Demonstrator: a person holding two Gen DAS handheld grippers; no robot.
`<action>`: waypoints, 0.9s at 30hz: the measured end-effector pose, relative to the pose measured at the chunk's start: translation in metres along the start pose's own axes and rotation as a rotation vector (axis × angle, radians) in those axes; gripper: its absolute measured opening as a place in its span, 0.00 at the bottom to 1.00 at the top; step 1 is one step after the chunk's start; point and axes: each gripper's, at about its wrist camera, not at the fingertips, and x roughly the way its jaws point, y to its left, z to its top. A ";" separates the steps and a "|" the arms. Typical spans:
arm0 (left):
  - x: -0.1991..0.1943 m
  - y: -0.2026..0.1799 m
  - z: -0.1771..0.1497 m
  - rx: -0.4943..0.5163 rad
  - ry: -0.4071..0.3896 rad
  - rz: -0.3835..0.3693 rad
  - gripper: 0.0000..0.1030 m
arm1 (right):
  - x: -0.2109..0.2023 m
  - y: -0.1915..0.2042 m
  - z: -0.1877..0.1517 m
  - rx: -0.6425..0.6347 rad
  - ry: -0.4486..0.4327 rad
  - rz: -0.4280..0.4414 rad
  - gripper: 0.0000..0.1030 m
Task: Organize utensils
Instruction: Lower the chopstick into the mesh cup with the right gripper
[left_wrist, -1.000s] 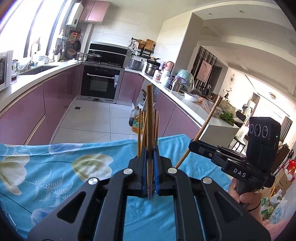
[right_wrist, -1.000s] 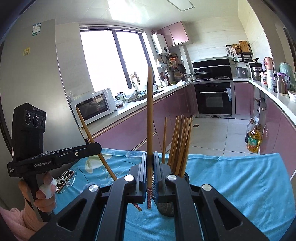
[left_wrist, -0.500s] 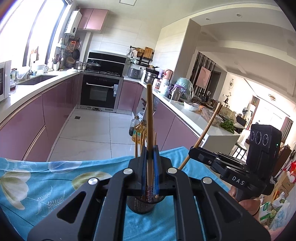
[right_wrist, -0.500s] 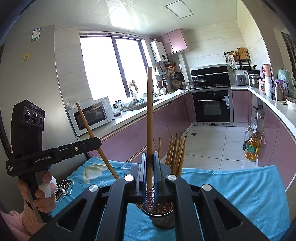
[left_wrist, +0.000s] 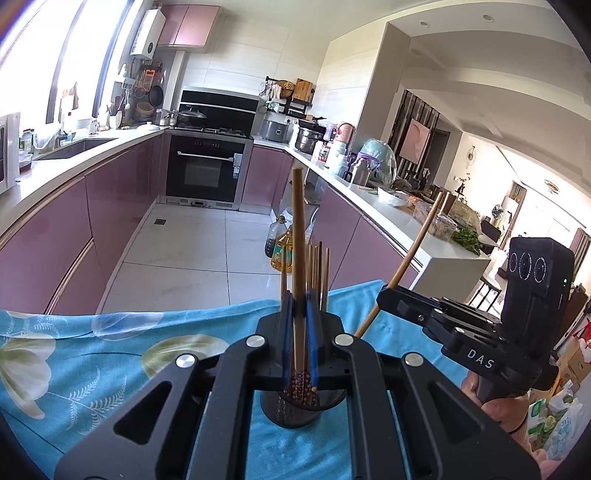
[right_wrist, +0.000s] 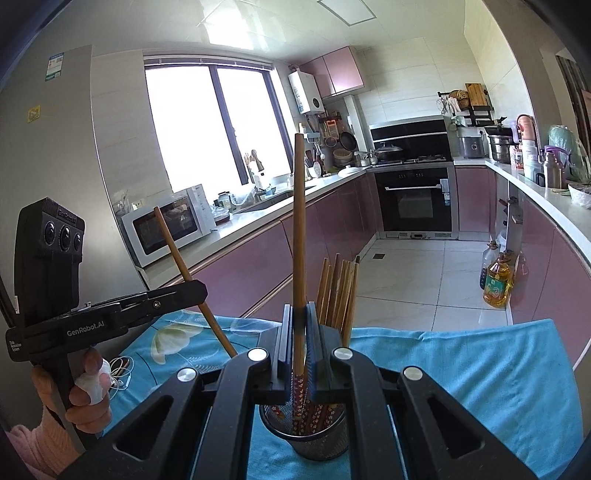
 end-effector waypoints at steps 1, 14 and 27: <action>0.002 0.002 0.000 0.001 0.006 0.002 0.07 | 0.002 -0.001 -0.001 0.001 0.004 -0.002 0.06; 0.027 0.011 -0.007 0.005 0.069 0.018 0.07 | 0.018 -0.002 -0.014 0.000 0.051 -0.015 0.06; 0.040 0.004 -0.012 0.034 0.103 0.034 0.07 | 0.030 -0.003 -0.024 0.004 0.092 -0.014 0.06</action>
